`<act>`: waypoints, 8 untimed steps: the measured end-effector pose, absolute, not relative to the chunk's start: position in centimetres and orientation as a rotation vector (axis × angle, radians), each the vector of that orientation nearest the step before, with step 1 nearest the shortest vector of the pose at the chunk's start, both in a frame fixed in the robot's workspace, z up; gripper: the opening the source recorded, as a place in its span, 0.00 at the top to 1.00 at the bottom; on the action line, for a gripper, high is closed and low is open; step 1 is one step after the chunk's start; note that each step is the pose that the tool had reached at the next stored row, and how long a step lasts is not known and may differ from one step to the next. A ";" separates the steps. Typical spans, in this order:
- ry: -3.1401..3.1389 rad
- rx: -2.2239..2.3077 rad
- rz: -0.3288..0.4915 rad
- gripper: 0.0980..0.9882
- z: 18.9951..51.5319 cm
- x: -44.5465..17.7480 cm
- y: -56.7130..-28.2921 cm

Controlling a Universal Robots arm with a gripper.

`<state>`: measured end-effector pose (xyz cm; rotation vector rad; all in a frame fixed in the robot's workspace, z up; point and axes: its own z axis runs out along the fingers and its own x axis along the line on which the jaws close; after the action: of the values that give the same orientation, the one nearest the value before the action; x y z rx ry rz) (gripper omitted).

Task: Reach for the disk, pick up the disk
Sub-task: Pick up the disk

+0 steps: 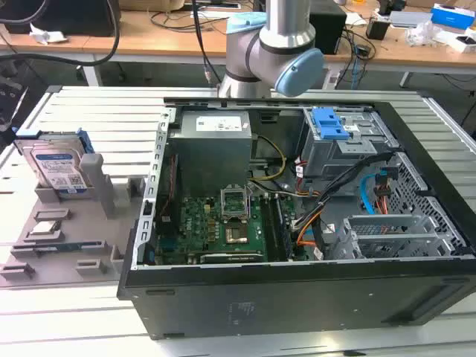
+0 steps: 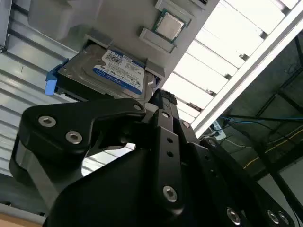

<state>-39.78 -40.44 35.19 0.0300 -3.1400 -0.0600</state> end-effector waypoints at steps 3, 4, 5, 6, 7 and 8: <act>-3.137 0.109 -0.060 0.99 35.2 -39.8 -40.4; -3.134 0.170 -0.060 0.99 35.2 -39.8 -40.4; -3.131 0.204 -0.060 0.99 35.2 -39.8 -40.4; -3.129 0.229 -0.060 0.99 35.2 -39.8 -40.4; -3.127 0.257 -0.060 0.99 35.2 -39.8 -40.4; -3.123 0.297 -0.060 0.99 35.2 -39.8 -40.4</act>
<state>-39.78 -40.44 35.19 0.2972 -3.1228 -0.0596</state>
